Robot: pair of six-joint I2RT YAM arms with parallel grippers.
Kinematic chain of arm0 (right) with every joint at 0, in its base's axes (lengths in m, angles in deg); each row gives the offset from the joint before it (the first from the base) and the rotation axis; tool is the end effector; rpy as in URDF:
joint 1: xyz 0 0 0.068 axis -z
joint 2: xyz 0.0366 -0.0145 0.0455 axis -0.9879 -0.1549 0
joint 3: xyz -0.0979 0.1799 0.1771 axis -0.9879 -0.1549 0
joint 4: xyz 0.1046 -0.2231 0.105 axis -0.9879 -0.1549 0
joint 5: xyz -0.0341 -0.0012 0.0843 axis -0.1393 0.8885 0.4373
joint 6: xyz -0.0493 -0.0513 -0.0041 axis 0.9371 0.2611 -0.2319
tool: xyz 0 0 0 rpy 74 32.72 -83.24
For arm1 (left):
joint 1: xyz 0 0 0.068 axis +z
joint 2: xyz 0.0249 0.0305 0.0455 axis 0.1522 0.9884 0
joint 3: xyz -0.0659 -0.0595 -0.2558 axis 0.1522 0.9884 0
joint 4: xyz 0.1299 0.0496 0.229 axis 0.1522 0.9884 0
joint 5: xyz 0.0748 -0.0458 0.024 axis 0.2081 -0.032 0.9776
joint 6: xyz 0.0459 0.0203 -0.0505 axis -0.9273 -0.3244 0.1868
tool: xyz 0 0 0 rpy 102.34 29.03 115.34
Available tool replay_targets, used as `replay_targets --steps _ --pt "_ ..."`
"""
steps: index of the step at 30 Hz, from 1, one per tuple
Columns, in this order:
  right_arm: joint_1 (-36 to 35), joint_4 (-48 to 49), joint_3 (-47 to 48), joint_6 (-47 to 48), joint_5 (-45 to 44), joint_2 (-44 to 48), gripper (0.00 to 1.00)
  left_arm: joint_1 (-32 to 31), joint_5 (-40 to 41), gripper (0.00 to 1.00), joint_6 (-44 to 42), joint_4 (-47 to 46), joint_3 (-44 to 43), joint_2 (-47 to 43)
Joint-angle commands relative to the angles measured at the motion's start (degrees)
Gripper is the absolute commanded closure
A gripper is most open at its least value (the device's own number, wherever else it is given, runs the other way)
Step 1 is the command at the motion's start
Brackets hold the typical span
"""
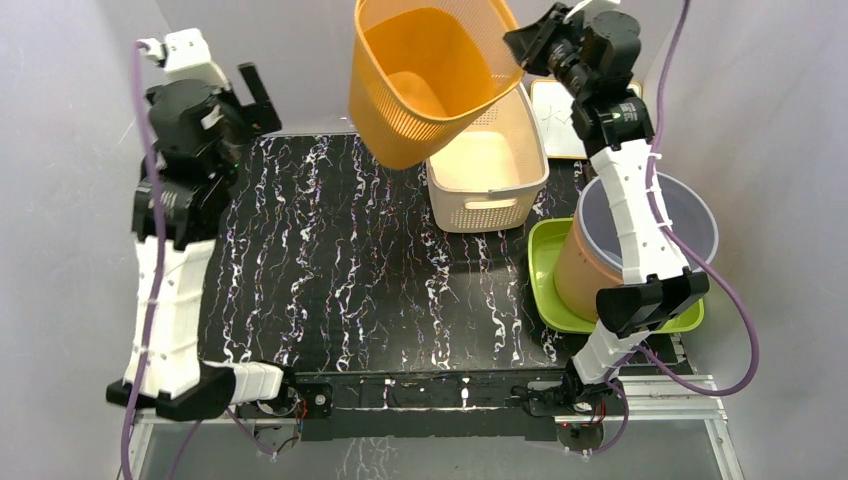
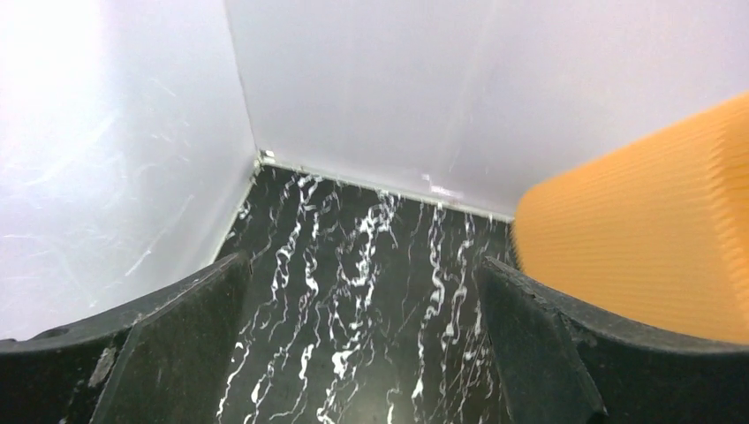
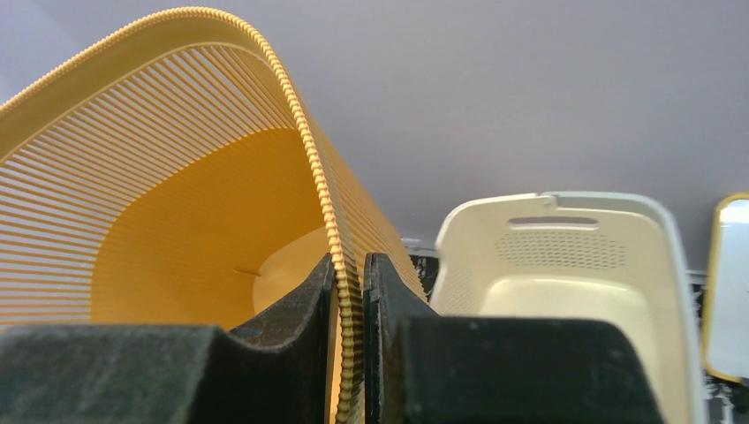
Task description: Turn the large container upside down
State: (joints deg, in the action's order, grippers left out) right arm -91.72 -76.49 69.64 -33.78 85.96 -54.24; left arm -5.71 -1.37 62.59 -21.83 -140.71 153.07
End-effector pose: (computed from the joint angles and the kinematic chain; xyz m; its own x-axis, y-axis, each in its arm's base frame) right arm 0.3740 0.0815 0.5445 -0.1194 0.4271 -0.8963 -0.3506 0.8265 0.4405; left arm 0.2463 -0.0369 0.5589 -0.0173 -0.1225 -0.9923 -0.2060 0.9716 -0.1164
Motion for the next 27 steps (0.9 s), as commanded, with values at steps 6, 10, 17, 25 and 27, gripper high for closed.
replay_targets --steps 6,10,17,25,27 --pt "-16.76 13.21 -3.69 -2.26 -2.31 2.44 1.0 0.18 7.49 0.02 -0.09 -3.32 -1.8 -9.06" --pt "-23.8 14.68 -6.99 -0.12 -8.25 0.8 1.0 0.14 5.06 0.02 0.45 0.06 -1.32 -9.95" --pt "-31.26 13.64 -11.08 6.53 -25.71 -1.74 1.0 0.14 0.4 0.02 -0.42 4.08 0.62 -11.84" --pt "-38.3 13.97 -13.61 14.28 -43.96 -5.13 1.0 0.21 -5.73 0.02 -0.58 4.76 7.04 -14.1" --pt "-38.49 13.91 -14.74 14.52 -46.95 -5.86 1.0 0.14 -6.51 0.02 -0.73 4.88 8.73 -14.37"
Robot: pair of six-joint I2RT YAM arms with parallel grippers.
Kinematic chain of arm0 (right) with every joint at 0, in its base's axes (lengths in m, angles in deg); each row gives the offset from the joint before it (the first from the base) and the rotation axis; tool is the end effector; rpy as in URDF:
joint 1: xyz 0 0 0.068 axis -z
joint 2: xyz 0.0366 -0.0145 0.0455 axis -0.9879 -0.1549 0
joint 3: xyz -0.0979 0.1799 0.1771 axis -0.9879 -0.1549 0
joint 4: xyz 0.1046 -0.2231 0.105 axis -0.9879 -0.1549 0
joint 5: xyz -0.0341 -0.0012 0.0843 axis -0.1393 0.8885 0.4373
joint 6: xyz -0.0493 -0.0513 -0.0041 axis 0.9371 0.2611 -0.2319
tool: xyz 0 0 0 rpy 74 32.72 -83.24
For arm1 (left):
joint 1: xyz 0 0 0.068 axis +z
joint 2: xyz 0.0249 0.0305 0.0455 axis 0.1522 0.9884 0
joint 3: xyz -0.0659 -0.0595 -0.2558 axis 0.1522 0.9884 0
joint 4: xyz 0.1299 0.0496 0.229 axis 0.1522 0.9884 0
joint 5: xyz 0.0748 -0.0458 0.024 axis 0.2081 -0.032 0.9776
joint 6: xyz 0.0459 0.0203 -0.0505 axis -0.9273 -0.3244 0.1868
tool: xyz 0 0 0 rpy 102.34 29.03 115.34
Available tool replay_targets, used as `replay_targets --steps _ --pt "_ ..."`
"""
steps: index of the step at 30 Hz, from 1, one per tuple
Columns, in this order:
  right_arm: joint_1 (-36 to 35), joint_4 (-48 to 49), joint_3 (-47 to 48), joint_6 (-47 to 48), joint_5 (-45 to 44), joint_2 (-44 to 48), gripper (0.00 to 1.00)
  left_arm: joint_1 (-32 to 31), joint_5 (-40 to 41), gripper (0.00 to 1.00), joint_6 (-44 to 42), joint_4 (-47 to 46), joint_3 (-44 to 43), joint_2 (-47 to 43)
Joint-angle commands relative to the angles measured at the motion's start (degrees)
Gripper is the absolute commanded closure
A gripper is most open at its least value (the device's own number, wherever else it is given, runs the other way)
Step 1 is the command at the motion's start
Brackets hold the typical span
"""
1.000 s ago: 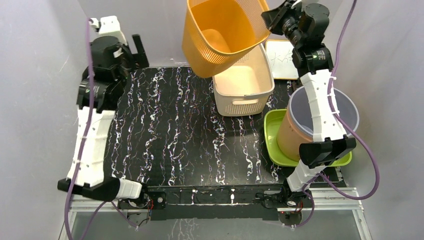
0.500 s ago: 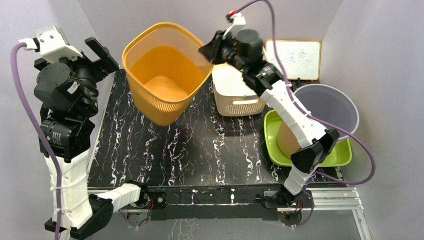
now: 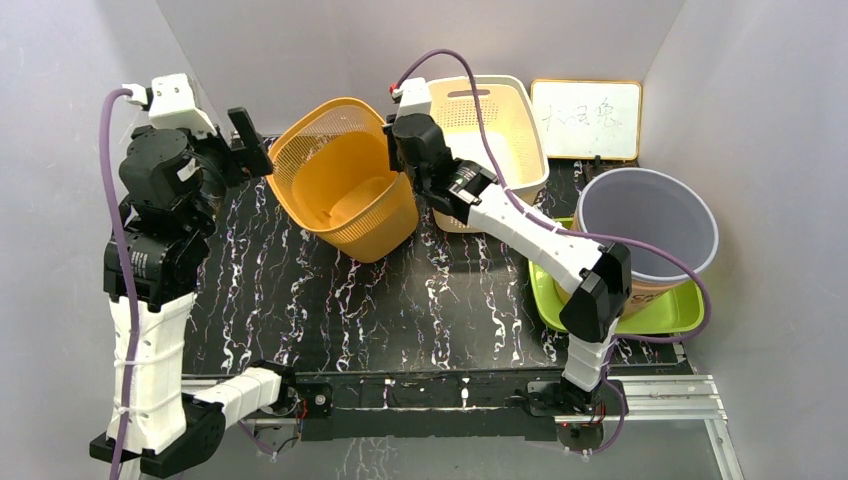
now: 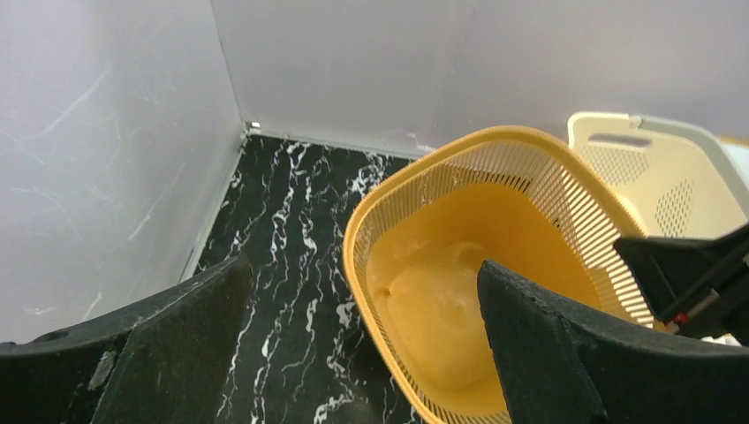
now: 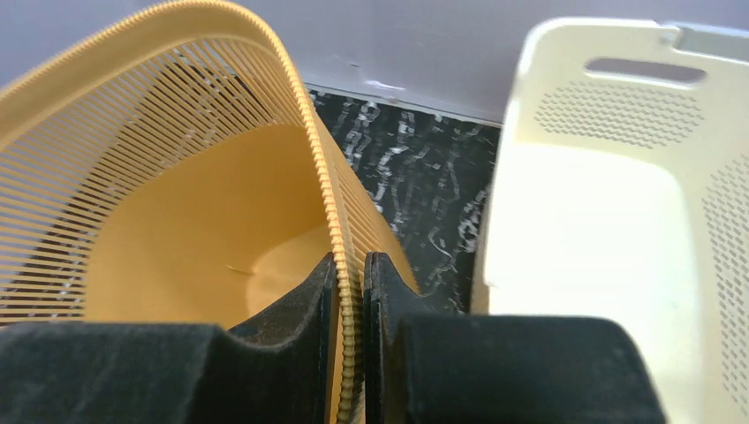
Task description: Turn the large container upside down
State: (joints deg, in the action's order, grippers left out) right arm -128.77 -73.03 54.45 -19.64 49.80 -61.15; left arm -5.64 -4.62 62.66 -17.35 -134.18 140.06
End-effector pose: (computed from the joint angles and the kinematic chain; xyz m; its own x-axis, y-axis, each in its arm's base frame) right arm 0.3226 0.3171 0.4103 -0.2629 0.0042 -0.9648 -0.3431 0.9342 0.0976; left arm 0.1707 -0.0203 0.5595 0.0089 -0.1337 -0.9910 -0.1477 0.9800 -0.1335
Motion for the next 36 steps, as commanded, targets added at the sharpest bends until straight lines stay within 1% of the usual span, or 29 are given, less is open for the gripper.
replay_targets --steps 1,5,8,9,11,13,15,16,17,19,21,23,25,27,32,36 --pt "-1.45 10.85 -0.29 0.48 -11.76 0.85 1.0 0.11 -3.6 0.02 -0.82 0.65 2.72 -1.35" --pt "-1.36 12.67 -2.33 0.9 -14.8 -0.24 1.0 0.09 -6.09 0.02 -1.22 0.92 5.2 -1.28" --pt "-1.04 12.08 -1.77 0.96 -16.87 -1.68 1.0 0.13 -8.81 0.02 -2.32 0.77 7.02 -1.34" --pt "-0.78 11.53 -1.41 0.71 -17.39 -2.2 0.98 0.1 -9.34 0.02 -2.57 0.79 7.51 -1.31" --pt "-0.08 10.08 -0.81 -0.36 -17.77 -2.86 0.79 0.07 -10.7 0.01 -3.5 0.63 8.63 -1.46" --pt "0.93 9.1 -0.82 -1.24 -16.14 -2.83 0.7 0.13 -12.15 0.02 -4.05 -0.02 10.1 -1.81" --pt "1.71 8.37 -0.55 -1.61 -14.36 -2.61 0.52 0.12 -14.4 0.02 -4.67 -1.98 11.69 -2.27" --pt "1.94 8.11 -0.21 -1.26 -13.57 -2.57 0.48 0.08 -15.5 0.02 -4.62 -2.73 12.5 -2.25" --pt "1.97 7.87 0.06 -0.69 -13.06 -2.48 0.41 0.13 -16.63 0.02 -4.79 -3.35 12.9 -2.12" --pt "1.98 7.42 1.1 0.47 -11.61 -2.03 0.34 0.12 -19.77 0.02 -5.2 -4.45 13.33 -1.48" --pt "1.98 7.39 1.38 0.78 -10.47 -0.67 0.32 0.09 -23.68 0.02 -5.86 -6.0 13.66 -0.79" --pt "2.11 9.19 -0.04 0.76 -10.38 2.17 0.26 0.1 -29.37 0.02 -7.4 -7.84 13.8 0.11" --pt "2.76 11.26 -2.04 0.32 -10.93 5.74 0.24 0.1 -33.56 0.02 -8.94 -10.02 13.76 1.06" --pt "4.45 10.81 -2.5 -0.89 -10.18 7.92 0.23 0.14 -38.61 0.03 -10.45 -11.51 13.21 2.89" --pt "12.54 1.46 -1.25 -7.38 -5.65 9.62 0.23 -0.01 -45.84 0.06 -12.88 -7.43 8.19 11.98" --pt "19.83 -0.31 -7.45 -11.82 -1.25 13.28 0.2 -0.93 -47.9 0.07 -12.82 -8.43 8.09 15.64"
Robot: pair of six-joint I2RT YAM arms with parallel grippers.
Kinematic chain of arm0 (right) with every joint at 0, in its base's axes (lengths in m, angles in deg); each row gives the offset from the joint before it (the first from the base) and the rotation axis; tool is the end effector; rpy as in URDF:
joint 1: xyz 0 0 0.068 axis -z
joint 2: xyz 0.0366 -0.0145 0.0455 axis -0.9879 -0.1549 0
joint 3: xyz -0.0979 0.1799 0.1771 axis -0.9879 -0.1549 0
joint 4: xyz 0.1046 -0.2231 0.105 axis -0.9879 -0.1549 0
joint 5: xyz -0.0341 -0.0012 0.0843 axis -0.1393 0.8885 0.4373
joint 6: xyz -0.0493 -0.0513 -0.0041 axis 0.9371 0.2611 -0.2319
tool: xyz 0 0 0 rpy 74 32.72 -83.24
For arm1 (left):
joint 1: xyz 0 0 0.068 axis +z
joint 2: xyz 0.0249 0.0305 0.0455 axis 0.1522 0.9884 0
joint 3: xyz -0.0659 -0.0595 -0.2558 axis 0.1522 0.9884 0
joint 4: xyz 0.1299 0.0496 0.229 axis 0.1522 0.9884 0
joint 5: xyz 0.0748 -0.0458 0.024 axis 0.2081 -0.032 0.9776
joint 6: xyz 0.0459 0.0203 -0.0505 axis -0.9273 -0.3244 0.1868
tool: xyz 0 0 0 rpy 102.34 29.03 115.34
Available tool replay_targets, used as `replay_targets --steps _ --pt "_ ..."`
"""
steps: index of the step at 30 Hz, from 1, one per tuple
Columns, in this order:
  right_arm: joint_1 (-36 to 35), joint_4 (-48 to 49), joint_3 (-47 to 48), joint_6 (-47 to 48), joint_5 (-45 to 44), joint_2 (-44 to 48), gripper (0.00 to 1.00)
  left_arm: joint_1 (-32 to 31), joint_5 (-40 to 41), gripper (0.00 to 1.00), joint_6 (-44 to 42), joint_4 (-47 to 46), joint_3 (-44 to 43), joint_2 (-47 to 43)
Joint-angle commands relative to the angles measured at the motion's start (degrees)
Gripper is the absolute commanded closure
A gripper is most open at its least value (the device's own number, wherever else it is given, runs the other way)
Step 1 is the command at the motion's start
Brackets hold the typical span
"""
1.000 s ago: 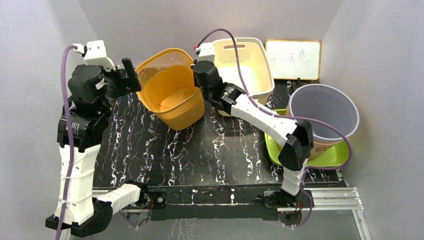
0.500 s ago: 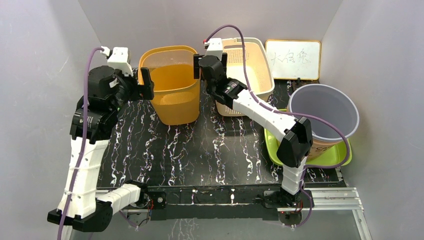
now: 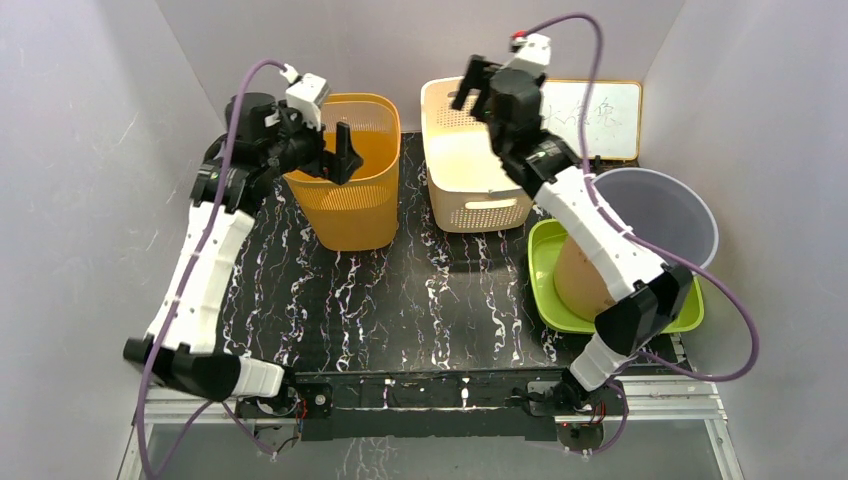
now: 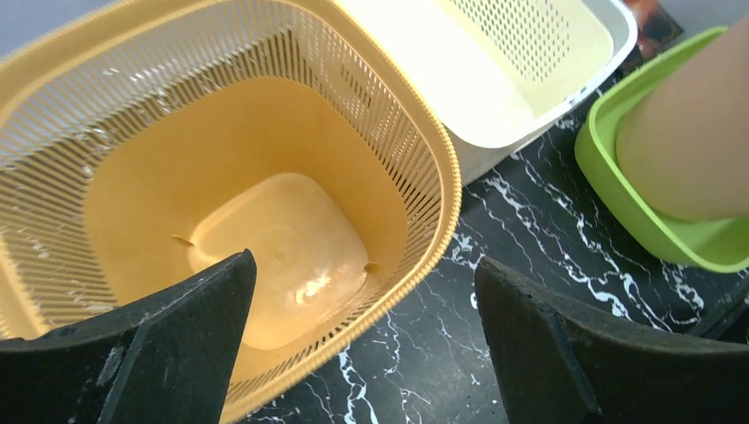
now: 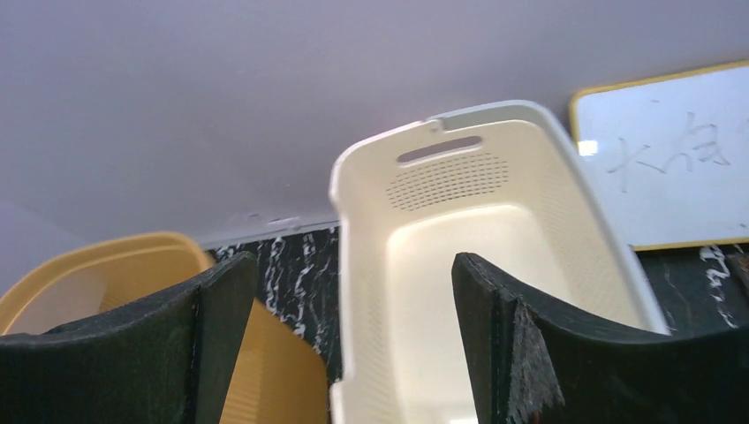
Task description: Turn the large container upside down
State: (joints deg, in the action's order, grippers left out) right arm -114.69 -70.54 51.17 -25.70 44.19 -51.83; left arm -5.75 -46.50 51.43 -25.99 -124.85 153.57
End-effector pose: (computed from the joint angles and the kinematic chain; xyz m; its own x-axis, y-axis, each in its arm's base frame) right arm 0.3508 0.1970 0.4615 -0.1143 0.2537 -0.9605 -0.0153 0.9663 0.2571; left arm 0.2832 -0.0929 0.4771 -0.2172 0.1122 -0.9696 0.5549 0.8315 -0.0281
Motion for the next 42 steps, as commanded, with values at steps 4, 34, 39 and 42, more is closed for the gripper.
replay_targets --steps 4,34,39,42 --pt "10.7 -2.33 -9.36 -8.54 8.09 6.19 0.2 -1.82 -5.99 0.1 -0.7 2.0 -6.33 7.68" --pt "20.56 2.11 -26.11 -11.2 15.13 11.65 0.21 -15.53 20.67 0.25 7.98 10.35 -23.85 32.37" --pt "21.24 2.36 -27.26 -11.23 15.96 11.69 0.21 -16.49 23.4 0.31 8.31 12.69 -26.73 35.46" --pt "21.59 2.58 -27.64 -11.23 16.45 11.73 0.22 -16.66 25.67 0.32 9.15 14.09 -27.24 36.41"
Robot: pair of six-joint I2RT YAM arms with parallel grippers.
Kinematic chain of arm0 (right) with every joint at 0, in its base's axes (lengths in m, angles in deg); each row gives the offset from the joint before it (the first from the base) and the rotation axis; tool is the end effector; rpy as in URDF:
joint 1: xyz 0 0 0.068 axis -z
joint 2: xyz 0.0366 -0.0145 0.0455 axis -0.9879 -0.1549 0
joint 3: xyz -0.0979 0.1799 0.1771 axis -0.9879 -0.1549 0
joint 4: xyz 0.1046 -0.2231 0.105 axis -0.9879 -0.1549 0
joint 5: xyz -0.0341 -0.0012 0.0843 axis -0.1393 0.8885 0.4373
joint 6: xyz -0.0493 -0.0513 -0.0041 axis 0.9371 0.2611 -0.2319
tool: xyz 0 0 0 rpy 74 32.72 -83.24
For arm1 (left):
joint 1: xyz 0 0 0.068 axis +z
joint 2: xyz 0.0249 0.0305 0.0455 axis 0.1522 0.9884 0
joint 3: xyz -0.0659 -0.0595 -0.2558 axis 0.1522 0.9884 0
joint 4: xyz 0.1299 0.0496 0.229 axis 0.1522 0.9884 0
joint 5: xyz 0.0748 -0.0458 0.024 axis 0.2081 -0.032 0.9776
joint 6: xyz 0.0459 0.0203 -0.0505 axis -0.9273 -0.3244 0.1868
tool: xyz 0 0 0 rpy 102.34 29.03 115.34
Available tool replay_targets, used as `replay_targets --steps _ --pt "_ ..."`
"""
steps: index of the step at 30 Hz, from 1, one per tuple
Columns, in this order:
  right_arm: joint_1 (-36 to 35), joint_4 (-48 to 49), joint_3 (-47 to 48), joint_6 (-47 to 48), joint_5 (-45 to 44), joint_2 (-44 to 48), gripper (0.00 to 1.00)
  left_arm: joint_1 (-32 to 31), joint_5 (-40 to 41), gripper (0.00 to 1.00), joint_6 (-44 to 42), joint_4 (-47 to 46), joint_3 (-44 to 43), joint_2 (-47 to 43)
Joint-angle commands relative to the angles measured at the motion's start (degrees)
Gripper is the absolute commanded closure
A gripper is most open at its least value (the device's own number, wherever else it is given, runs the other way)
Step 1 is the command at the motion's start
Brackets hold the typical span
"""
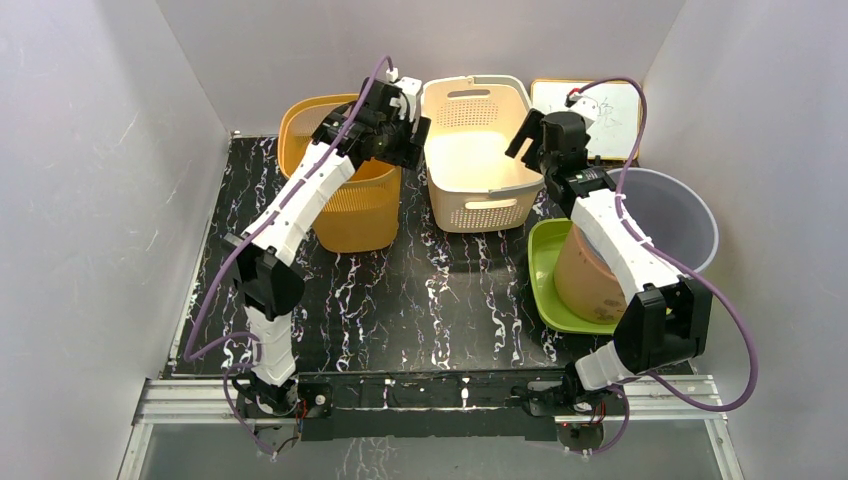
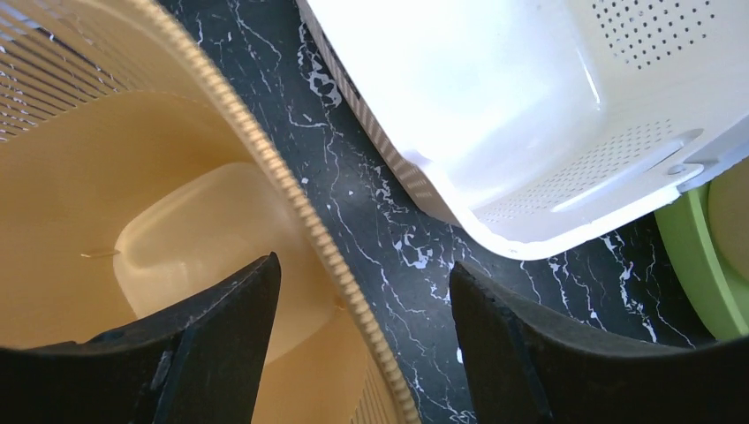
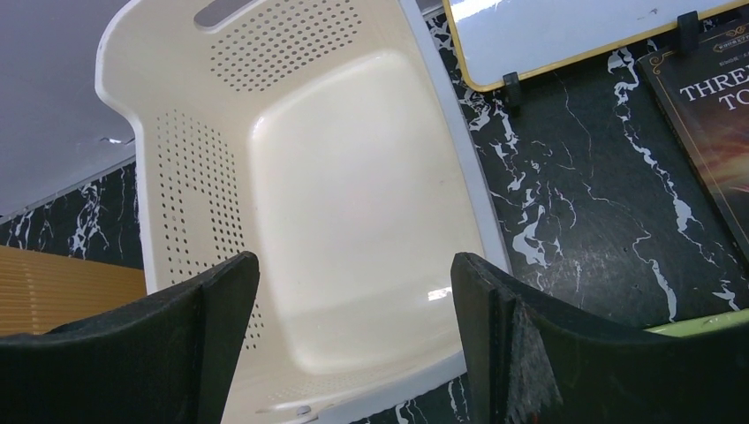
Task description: Turn the large container upside down
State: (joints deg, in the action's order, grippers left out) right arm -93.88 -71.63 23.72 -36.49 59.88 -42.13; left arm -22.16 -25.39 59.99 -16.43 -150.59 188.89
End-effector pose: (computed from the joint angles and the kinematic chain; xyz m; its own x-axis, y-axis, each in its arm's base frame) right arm 0.3650 0.0671 0.3420 -0.3641 0.4039 -0.8392 0.2237 0.9126 0.3421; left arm 0.3971 -0.2353 0.3882 -0.5228 0.2061 -0.8272 0.4411 0.8957 -0.0557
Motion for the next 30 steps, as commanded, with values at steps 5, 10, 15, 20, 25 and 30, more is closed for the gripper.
replay_targets --steps 5,10,15,20,25,30 --pt "1.26 3.8 -0.89 -0.43 0.8 2.07 0.22 -0.26 5.59 0.39 1.76 5.22 -0.37 -0.32" --pt "1.46 4.49 -1.77 -0.95 0.94 2.25 0.23 -0.32 9.05 0.7 2.41 7.45 0.15 -2.03" --pt "1.5 4.64 -1.92 -1.39 1.13 2.07 0.23 -0.33 11.27 1.0 2.41 7.83 1.73 -4.12" --pt "1.55 4.49 -2.15 -0.92 0.33 2.15 0.24 -0.33 12.14 1.0 1.08 8.44 1.3 -5.9" --pt "2.1 4.77 -2.9 -0.58 0.14 2.46 0.24 -0.34 14.56 1.0 0.55 7.92 -1.78 -9.94" --pt "2.7 5.16 -3.35 -0.47 1.52 1.85 0.25 -0.28 19.32 1.0 0.81 2.38 -2.65 -16.85"
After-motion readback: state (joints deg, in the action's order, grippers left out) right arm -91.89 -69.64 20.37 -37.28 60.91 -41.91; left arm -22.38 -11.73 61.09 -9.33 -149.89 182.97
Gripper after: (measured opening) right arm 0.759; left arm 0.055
